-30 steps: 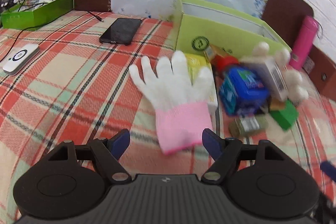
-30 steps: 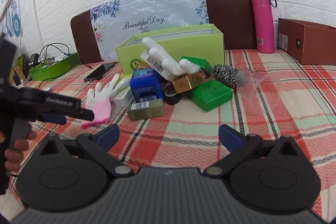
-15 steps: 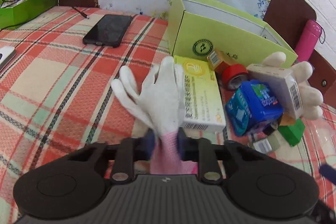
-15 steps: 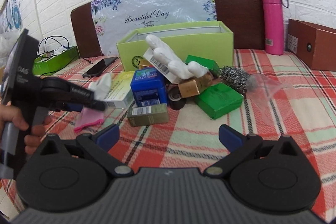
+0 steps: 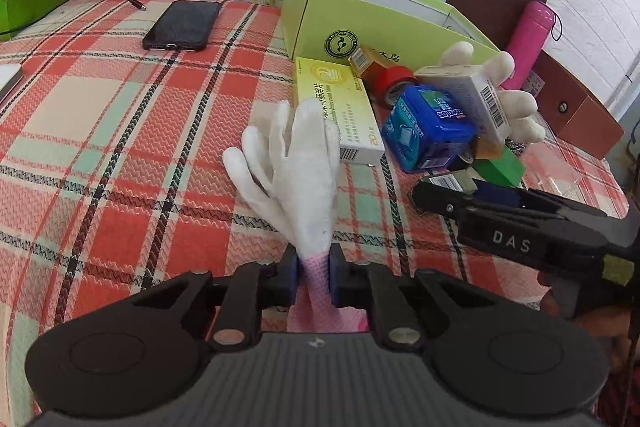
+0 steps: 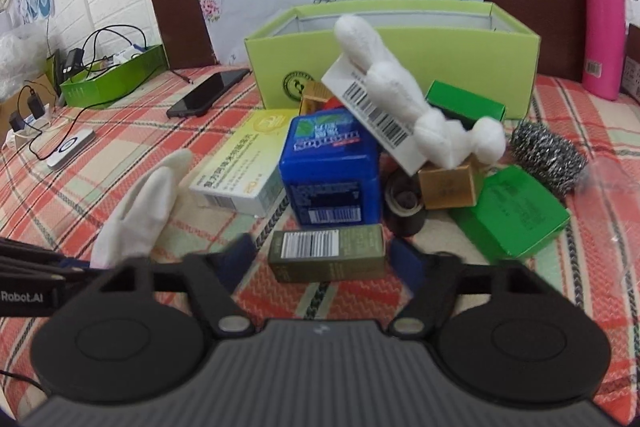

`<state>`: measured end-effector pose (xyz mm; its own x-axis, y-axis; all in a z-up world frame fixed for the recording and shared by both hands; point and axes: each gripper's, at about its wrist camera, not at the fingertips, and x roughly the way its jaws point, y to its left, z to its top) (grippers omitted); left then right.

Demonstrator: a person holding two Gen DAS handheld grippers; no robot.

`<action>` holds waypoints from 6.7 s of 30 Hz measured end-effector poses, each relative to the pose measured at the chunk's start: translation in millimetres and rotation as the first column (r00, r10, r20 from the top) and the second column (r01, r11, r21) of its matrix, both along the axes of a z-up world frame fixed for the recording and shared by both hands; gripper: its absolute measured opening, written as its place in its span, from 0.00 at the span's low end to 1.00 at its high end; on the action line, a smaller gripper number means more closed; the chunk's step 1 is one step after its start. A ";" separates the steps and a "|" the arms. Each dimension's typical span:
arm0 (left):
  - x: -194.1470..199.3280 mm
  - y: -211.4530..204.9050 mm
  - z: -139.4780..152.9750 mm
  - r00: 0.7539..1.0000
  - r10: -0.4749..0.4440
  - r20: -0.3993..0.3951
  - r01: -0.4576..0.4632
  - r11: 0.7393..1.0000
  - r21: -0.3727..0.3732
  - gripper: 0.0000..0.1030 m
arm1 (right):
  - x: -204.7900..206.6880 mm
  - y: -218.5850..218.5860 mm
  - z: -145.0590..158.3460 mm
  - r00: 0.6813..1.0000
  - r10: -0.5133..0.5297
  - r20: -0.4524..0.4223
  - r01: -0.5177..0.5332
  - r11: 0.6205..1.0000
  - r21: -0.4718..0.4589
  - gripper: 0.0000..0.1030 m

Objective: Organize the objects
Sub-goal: 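Grasp the white glove by its pink cuff with the left tool while the right tool grasps the olive box, then carry the glove and olive box into the lime-green box and release both, then withdraw both tools from the lime-green box back toward the pile, then grasp the yellow medicine box with the left tool while the right tool grasps the blue Mentos tub, then lift the yellow box with the left tool while the right tool carries the Mentos tub into the lime-green box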

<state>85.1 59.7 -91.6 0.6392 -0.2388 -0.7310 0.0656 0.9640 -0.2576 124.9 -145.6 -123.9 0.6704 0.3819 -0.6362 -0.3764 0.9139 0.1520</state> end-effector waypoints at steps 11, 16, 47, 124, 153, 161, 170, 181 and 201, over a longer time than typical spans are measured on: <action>23.2 -9.1 4.9 0.997 0.076 0.025 -0.077 0.996 0.041 0.62 | -35.9 -19.6 4.8 1.000 0.015 0.009 -0.015 0.999 -0.047 0.60; 29.5 -14.3 0.1 0.999 0.048 0.003 -0.048 0.998 0.050 0.34 | -41.2 -21.9 13.1 1.000 0.017 0.022 -0.016 0.999 -0.037 0.60; 152.8 -43.8 139.7 0.945 -0.075 0.320 0.086 0.996 -0.021 0.09 | 85.0 -63.5 129.3 0.962 -0.089 0.257 0.092 0.996 0.000 0.60; 86.2 -49.4 1.1 0.983 0.128 0.135 -0.137 0.989 0.060 0.76 | -75.1 -76.3 17.3 0.987 -0.155 0.045 0.148 0.981 0.127 0.82; 21.1 -5.7 -3.2 0.997 0.041 0.060 -0.047 0.993 0.110 0.68 | -15.1 13.1 16.5 0.994 0.052 0.101 -0.040 0.992 -0.123 0.52; 2.9 -30.2 1.0 0.995 -0.088 0.044 0.085 0.994 0.074 0.68 | -84.4 -42.9 22.3 0.999 0.045 0.028 -0.042 0.992 -0.116 0.52; 31.5 -51.7 0.2 0.997 -0.066 0.040 0.059 0.985 0.159 0.74 | -96.6 -48.6 20.7 0.999 -0.010 0.044 0.014 0.995 -0.103 0.60; 32.0 -61.5 -5.4 0.995 -0.084 0.047 0.071 0.973 0.218 0.74 | -85.0 -45.9 15.7 0.998 -0.031 0.047 0.037 0.992 -0.118 0.61; 16.7 -48.2 37.5 0.988 -0.127 0.089 0.118 0.988 0.096 0.66 | -76.9 -58.0 44.6 0.998 0.000 0.066 0.001 1.000 -0.003 0.53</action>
<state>101.8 11.5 -54.0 0.6762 -0.2554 -0.6911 0.2045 0.9662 -0.1571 48.0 -203.6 -79.3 0.7113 0.3799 -0.5914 -0.3851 0.9145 0.1244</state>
